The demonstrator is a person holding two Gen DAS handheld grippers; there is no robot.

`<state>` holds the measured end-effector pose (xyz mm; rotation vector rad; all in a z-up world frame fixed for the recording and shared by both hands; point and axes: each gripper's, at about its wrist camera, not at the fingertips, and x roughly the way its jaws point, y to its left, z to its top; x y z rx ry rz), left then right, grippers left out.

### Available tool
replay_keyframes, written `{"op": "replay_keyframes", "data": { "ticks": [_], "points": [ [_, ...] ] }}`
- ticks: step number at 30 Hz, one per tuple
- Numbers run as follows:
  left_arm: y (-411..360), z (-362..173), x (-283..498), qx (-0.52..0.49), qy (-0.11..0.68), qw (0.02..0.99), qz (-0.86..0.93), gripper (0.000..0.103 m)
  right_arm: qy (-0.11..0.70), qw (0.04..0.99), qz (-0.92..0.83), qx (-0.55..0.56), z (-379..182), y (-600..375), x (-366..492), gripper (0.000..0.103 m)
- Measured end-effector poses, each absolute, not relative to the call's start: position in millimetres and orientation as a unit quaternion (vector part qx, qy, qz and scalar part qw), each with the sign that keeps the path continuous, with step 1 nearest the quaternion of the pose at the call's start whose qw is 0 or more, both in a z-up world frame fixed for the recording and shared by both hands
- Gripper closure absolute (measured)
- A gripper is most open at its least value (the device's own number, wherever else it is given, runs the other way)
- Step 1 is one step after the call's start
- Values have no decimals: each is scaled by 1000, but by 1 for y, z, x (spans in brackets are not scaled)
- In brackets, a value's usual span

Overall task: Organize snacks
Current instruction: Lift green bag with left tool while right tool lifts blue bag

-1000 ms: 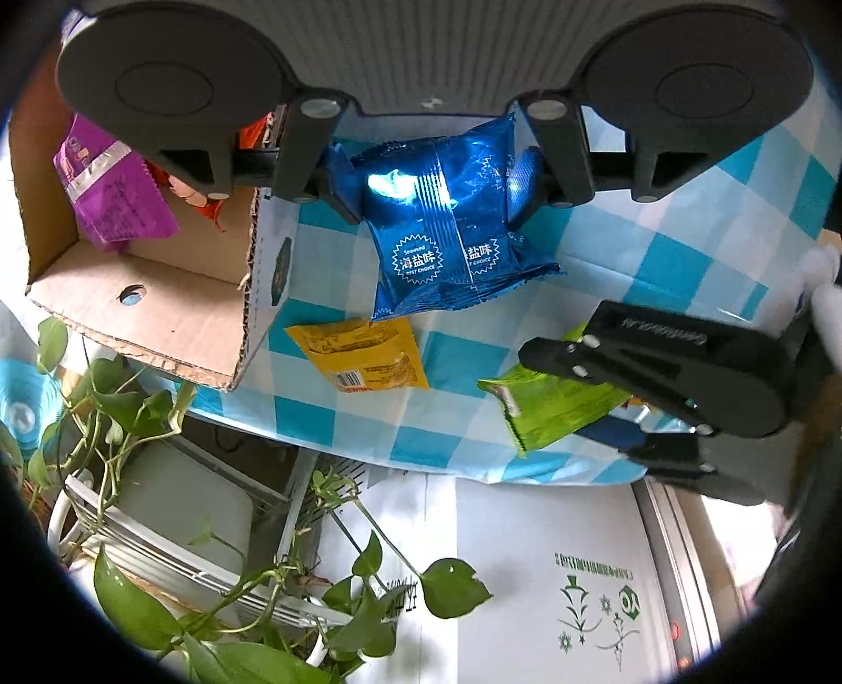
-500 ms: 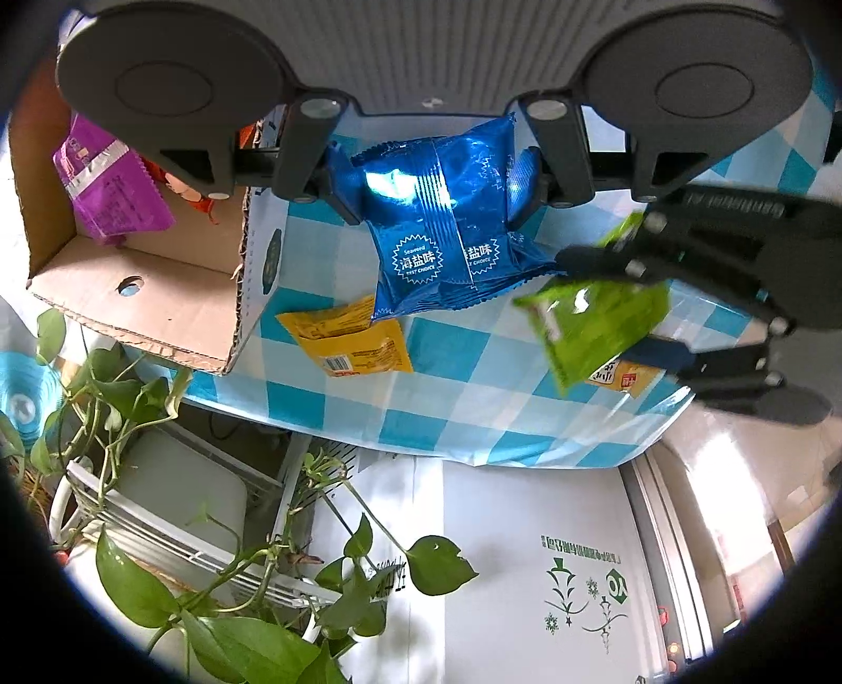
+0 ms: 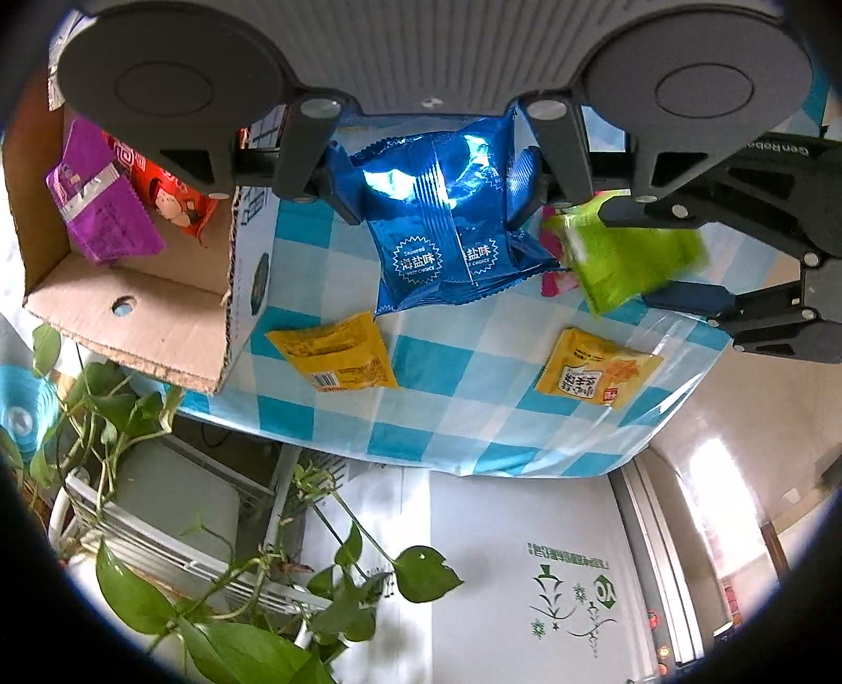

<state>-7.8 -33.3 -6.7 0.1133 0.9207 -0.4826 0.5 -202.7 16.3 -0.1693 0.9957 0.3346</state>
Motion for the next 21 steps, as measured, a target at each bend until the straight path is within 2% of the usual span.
{"op": "replay_keyframes", "data": {
  "ticks": [6,8,13,15,19,21],
  "points": [
    [-44,-7,-4,64,435,867,-234,37,479,863,142,-70,16,-209,4,40],
    [-48,-6,-6,73,438,862,-246,32,479,863,144,-69,16,-209,3,40],
    [-53,-10,-10,93,436,864,-235,31,480,862,146,-73,15,-207,5,40],
    [-53,-12,-10,97,437,864,-230,34,479,862,146,-73,15,-206,5,40],
    [-54,-12,-13,96,438,861,-240,50,480,862,146,-73,15,-206,5,40],
    [-54,-11,-16,98,433,864,-238,53,478,863,146,-72,17,-205,4,40]
  ]
}}
